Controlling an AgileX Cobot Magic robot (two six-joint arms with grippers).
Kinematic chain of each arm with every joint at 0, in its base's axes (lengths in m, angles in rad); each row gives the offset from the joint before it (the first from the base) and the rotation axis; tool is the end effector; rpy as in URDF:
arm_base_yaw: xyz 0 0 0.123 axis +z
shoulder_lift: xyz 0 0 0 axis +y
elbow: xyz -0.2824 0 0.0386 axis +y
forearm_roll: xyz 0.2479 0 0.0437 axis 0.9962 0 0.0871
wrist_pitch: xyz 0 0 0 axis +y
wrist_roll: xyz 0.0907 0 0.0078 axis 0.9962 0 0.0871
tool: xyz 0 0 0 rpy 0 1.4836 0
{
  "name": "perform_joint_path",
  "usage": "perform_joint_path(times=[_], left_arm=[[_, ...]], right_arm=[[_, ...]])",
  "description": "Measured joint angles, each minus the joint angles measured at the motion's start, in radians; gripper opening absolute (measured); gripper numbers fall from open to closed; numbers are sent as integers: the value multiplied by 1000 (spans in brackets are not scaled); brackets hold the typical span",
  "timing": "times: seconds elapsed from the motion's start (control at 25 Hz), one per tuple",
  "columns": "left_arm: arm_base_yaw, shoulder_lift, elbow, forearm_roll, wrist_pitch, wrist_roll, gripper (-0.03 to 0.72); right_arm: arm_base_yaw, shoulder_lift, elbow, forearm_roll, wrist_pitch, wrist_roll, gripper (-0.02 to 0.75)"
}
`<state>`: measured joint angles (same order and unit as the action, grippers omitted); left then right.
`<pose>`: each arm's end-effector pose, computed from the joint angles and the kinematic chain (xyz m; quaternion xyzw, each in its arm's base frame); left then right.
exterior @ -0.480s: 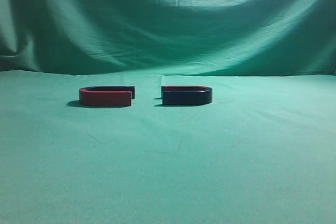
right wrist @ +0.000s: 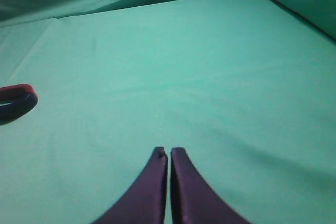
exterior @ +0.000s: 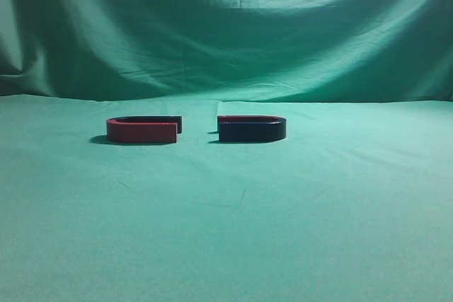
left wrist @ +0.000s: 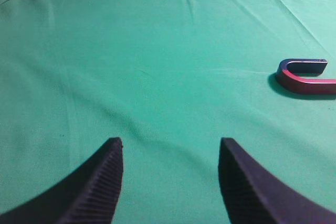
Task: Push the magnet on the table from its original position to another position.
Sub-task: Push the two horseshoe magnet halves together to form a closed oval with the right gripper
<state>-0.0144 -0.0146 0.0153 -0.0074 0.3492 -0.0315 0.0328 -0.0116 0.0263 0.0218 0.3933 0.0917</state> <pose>0.0529 -0.0010 0.1772 -0.0088 0.7936 -0.0171 0.6082 0.0520 0.0025 0.1696 0.0296 0.8104 0.0457 0.5833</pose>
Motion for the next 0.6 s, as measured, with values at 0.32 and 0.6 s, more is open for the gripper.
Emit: perform_joint_path(times=[0.32,0.6], left_arm=[[0,0,0,0,0,0,372],[0,0,0,0,0,0,372]], right_arm=[[0,0,0,0,0,-9,0],[0,0,4,112,-273,39,0]])
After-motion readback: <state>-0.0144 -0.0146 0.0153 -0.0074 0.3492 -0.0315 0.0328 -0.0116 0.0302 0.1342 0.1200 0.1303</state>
